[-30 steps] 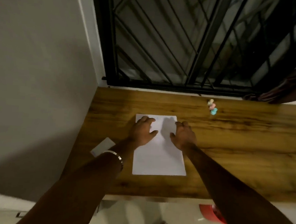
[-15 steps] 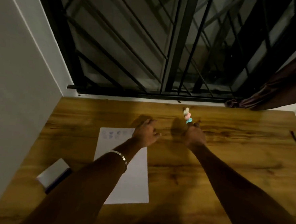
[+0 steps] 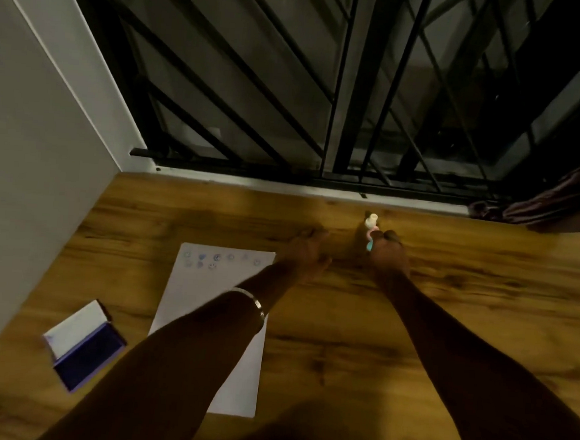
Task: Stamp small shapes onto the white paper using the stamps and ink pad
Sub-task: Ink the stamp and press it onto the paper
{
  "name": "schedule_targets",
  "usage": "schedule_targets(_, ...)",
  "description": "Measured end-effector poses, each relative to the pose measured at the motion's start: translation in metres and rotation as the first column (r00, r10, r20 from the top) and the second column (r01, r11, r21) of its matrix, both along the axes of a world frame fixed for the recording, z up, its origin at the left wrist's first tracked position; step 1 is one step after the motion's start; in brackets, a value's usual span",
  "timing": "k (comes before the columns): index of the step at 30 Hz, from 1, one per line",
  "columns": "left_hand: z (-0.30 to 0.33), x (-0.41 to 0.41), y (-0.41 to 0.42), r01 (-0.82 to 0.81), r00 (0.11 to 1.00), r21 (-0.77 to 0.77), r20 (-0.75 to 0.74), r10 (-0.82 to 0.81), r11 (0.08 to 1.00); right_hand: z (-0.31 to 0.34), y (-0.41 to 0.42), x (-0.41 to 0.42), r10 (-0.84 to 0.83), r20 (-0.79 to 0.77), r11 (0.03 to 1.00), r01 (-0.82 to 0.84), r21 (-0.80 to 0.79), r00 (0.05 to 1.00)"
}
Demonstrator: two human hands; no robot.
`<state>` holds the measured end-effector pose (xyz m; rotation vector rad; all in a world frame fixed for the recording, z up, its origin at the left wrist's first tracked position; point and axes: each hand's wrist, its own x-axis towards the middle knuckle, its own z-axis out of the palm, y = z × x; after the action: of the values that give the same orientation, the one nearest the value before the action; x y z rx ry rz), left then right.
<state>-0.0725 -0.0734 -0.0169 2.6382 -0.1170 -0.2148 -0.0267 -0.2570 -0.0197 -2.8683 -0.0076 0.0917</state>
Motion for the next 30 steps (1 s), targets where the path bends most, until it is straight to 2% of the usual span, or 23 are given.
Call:
schedule_targets(7, -0.005, -0.005, 0.011, -0.041, 0.999, -0.043, 0.005, 0.041, 0.998, -0.007, 0.003, 0.001, 0.002, 0.002, 0.999, -0.002, 0.034, 1.0)
schedule_targets(11, -0.002, -0.012, 0.022, -0.036, 0.999, -0.001, -0.004, 0.036, 0.999, -0.001, 0.023, -0.011, 0.035, -0.017, 0.995, -0.033, 0.093, 0.999)
schedule_targets(17, 0.004, -0.037, 0.048, -0.01, 0.998, 0.011, 0.055, 0.01, 1.0, 0.007, 0.084, -0.046, 0.171, 0.07, 0.968, -0.181, 0.176, 0.983)
schedule_targets(21, 0.004, -0.067, 0.08, -0.125, 0.989, -0.068, 0.064, 0.13, 0.99, 0.008, 0.134, -0.077, 0.207, 0.128, 0.954, -0.229, 0.195, 0.97)
schedule_targets(24, 0.0, -0.092, 0.111, -0.182, 0.982, -0.086, 0.041, 0.186, 0.979, 0.006, 0.174, -0.101, 0.2, 0.099, 0.959, -0.215, 0.185, 0.975)
schedule_targets(27, 0.0, -0.122, 0.147, -0.23, 0.971, -0.15, 0.025, 0.236, 0.962, 0.008, 0.213, -0.124, 0.238, 0.034, 0.936, -0.239, 0.258, 0.971)
schedule_targets(30, -0.001, -0.152, 0.183, -0.288, 0.957, -0.252, -0.057, 0.283, 0.924, 0.012, 0.249, -0.149, 0.229, -0.024, 0.905, -0.203, 0.375, 0.973)
